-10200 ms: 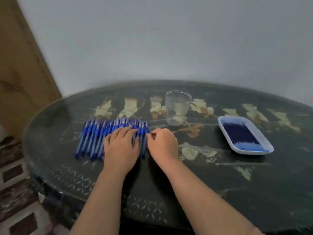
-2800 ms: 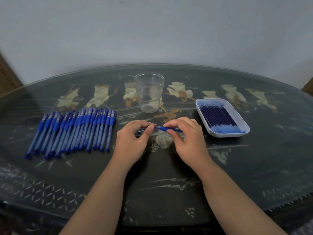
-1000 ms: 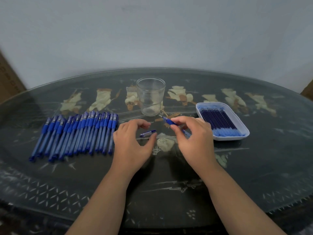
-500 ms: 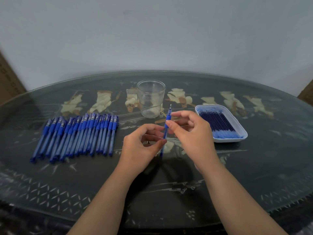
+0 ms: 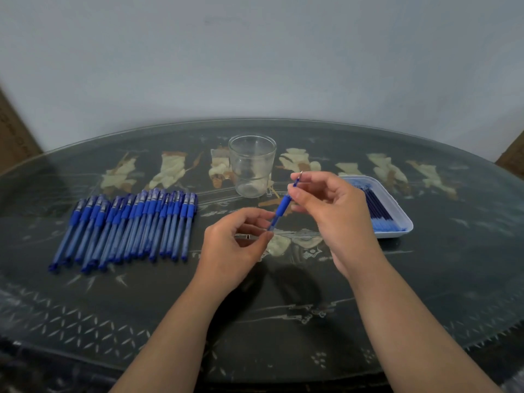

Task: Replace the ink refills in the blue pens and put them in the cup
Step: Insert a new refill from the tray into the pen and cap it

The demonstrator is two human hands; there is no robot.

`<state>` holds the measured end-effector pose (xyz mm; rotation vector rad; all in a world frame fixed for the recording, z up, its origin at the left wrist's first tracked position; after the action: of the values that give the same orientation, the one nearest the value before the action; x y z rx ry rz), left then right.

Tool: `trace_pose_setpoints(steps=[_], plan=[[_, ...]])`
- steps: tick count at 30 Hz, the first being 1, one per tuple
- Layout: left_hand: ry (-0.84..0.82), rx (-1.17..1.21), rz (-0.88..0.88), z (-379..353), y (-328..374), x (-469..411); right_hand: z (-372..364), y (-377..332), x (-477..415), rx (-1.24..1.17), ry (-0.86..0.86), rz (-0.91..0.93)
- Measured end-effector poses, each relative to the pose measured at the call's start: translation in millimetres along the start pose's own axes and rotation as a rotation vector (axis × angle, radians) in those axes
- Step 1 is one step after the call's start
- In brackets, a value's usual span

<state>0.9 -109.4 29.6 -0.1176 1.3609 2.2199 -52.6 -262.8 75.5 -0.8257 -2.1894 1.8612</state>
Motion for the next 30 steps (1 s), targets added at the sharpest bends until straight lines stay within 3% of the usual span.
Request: trace_pose_setpoints(steps=[7, 12, 24, 30], plan=[[0.002, -0.018, -0.026, 0, -1, 0, 3, -21, -13, -0.009, 0.045, 0.048], [0.01, -0.014, -0.008, 2, -3, 0, -4, -25, -18, -0.005, -0.041, 0.018], [0.004, -0.029, 0.0, 4, -4, 1, -2, -36, -27, -0.067, 0.066, 0.03], [0.022, -0.005, 0.011, 6, -6, 3, 16, -77, -54, -0.246, 0.154, 0.129]])
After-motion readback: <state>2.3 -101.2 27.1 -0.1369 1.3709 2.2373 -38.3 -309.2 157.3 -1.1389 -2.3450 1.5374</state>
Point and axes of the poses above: each hand's wrist, its own x-axis away from the middle knuckle, its own z-axis out of the back of the hand, y = z × x, the point moved 5 cm from there along -x, towards the middle knuckle, and after that the axes turned 14 degrees about -x, right-handed, at the moved point
